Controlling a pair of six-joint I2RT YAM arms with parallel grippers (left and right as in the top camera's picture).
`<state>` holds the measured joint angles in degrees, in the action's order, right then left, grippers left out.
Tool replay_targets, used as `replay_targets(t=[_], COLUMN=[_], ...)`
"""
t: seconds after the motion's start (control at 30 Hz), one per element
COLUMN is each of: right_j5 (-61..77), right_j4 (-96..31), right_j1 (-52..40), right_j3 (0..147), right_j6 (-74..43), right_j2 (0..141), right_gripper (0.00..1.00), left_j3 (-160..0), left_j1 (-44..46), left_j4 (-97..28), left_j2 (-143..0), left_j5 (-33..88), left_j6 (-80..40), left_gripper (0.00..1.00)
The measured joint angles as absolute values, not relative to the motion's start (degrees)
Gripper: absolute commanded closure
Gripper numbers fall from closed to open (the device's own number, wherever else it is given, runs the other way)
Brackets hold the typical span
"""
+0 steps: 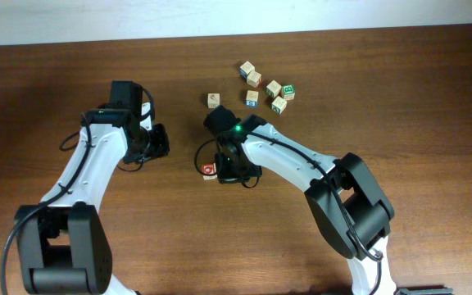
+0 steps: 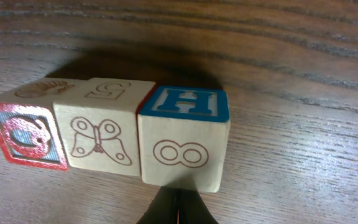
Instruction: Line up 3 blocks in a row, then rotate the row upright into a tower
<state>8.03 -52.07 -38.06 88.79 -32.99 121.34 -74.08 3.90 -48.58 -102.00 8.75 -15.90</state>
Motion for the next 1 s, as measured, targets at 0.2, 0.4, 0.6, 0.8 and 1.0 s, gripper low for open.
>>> replay_targets(t=[0.2,0.4,0.6,0.8,1.0], right_j5=[8.0,9.9,10.0,10.9,13.4], right_j4=[-51.8,-53.7,-58.2,-56.7,-54.6], right_j1=[-38.1,-38.0,-36.1,-28.4,-27.8], right_j3=[88.8,89.0,90.5,91.4,91.4], right_j6=[-33.0,-31.9,-30.5,-26.5,-23.5], right_j2=[121.3,121.3,119.0,116.1,117.0], right_gripper=[0.96,0.96,0.96,0.96,0.96], left_j3=[-74.1,-74.1,-74.0,-70.1,-67.1], left_j1=[3.9,3.9,4.8,9.5,11.9], left_j4=[-48.6,-48.6,-48.8,-45.1,-41.8], left_j2=[-102.0,-102.0,-102.0,-102.0,-102.0], left_j5=[8.8,8.8,10.9,11.8,12.1], left_j6=[-15.9,-15.9,-16.3,-19.3,-22.6], left_gripper=[0.67,0.69,0.85,1.00,1.00])
